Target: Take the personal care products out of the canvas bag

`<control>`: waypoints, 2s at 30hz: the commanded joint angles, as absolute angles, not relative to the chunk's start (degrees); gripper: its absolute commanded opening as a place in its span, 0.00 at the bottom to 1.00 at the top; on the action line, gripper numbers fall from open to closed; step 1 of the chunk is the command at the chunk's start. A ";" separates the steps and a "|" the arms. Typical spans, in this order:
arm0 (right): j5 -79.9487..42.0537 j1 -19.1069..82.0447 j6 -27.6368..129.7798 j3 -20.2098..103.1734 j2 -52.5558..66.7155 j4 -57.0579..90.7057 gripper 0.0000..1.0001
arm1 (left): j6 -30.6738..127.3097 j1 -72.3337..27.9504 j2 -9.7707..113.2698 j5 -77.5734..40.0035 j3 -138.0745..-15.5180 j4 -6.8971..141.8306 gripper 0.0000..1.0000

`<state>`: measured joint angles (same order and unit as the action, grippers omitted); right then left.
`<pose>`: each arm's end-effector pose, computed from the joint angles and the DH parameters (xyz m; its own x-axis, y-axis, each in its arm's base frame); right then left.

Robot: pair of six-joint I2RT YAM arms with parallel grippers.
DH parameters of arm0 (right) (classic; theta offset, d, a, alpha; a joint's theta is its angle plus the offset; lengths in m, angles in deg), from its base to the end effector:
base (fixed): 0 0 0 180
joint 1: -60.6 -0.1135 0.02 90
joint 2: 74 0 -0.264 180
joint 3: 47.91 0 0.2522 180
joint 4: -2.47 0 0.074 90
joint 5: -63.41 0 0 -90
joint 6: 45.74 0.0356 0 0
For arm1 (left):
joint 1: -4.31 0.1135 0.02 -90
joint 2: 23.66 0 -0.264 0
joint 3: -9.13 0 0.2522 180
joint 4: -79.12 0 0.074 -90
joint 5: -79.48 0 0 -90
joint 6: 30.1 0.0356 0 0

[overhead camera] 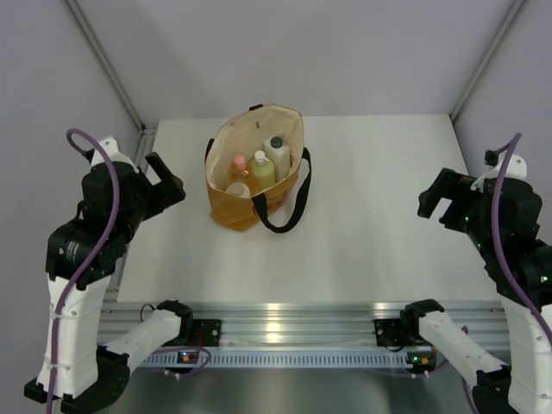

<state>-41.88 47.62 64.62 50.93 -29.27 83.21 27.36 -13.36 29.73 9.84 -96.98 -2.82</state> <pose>0.0773 0.0082 0.4551 -0.4049 0.2511 -0.8792 0.1642 0.9659 0.2002 0.1076 -0.0213 0.4737 -0.3896 -0.4052 -0.8271 -0.2542 0.9105 -0.3263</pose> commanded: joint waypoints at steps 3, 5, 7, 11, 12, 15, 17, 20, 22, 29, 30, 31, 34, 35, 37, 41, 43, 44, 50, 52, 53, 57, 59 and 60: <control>-43.64 47.32 66.58 50.75 -29.44 83.20 1.00 | 26.50 -13.53 29.78 7.58 -101.39 -2.75 0.99; -43.64 47.41 66.14 50.92 -29.18 83.20 1.00 | 24.92 -13.53 30.31 6.62 -102.01 -2.84 0.99; -43.12 47.41 65.18 50.58 -29.00 82.94 0.99 | 22.90 -13.53 31.88 3.04 -103.24 -2.84 0.99; -40.04 47.41 65.00 49.96 -28.39 82.24 0.99 | 17.46 -13.53 34.17 -1.55 -104.47 -3.02 0.99; -39.69 47.41 65.09 49.96 -27.95 82.23 1.00 | 14.31 -13.45 34.52 -2.25 -104.47 -3.02 0.99; -39.07 47.41 65.17 49.87 -27.33 81.97 0.99 | 7.98 -13.53 35.40 -3.40 -102.63 -3.10 0.99; -38.98 47.41 65.17 49.96 -27.24 81.71 1.00 | 5.68 -13.53 36.63 -3.67 -100.35 -3.10 0.98; -38.46 47.33 65.09 49.96 -26.98 81.27 0.99 | 5.06 -14.23 39.00 -3.50 -98.32 -3.28 0.99; -37.84 47.41 64.82 49.78 -26.72 81.09 1.00 | 3.92 -15.98 39.88 -2.79 -97.88 -3.28 0.99; -34.77 47.33 64.56 48.29 -26.10 80.04 1.00 | 0.31 -21.79 43.49 3.62 -92.88 -3.10 0.91; -33.11 47.41 64.39 48.20 -25.93 79.95 0.99 | 0.05 -22.84 44.80 4.67 -92.43 -2.93 0.88; -32.31 47.33 64.04 48.29 -25.75 79.69 0.99 | -0.22 -23.29 45.42 5.12 -92.08 -2.75 0.84; -29.76 47.33 62.98 48.81 -24.78 79.07 0.99 | -0.40 -25.22 47.44 7.75 -90.59 -0.75 0.65; -29.23 47.32 62.80 48.82 -24.43 78.81 1.00 | 0.30 -25.31 47.71 7.67 -89.98 0.31 0.50; -28.35 47.33 62.45 48.90 -24.17 78.46 0.99 | 0.31 -25.66 48.50 7.23 -89.00 1.46 0.34; -25.37 47.32 62.27 48.12 -23.55 77.32 1.00 | -0.30 -27.85 48.85 7.58 -86.46 2.87 0.12; -21.42 47.41 62.27 47.68 -23.46 75.57 1.00 | -1.01 -29.26 48.59 7.49 -83.75 3.57 0.00; -19.66 47.33 62.27 47.15 -23.46 74.68 0.99 | -1.88 -29.79 47.98 7.49 -82.68 4.36 0.00; -6.30 46.89 64.38 46.62 -22.15 64.94 0.99 | -5.57 -32.69 44.99 8.98 -75.31 5.42 0.00; -4.45 45.31 64.82 47.58 -20.66 63.52 0.99 | -6.11 -32.78 43.41 9.95 -73.37 5.42 0.00; -4.09 44.43 64.91 48.89 -18.82 62.21 0.99 | -6.72 -32.70 42.79 10.39 -72.57 5.42 0.00; -9.24 35.66 64.21 53.99 -12.93 59.74 0.91 | -8.04 -32.69 40.95 11.88 -70.28 5.42 0.00; -11.72 29.06 62.99 57.94 -8.54 59.04 0.90 | -8.92 -32.69 40.24 12.59 -70.54 5.33 0.00; -14.00 24.69 62.46 59.35 -7.04 58.77 0.89 | -9.18 -32.69 39.89 13.55 -70.98 5.33 0.00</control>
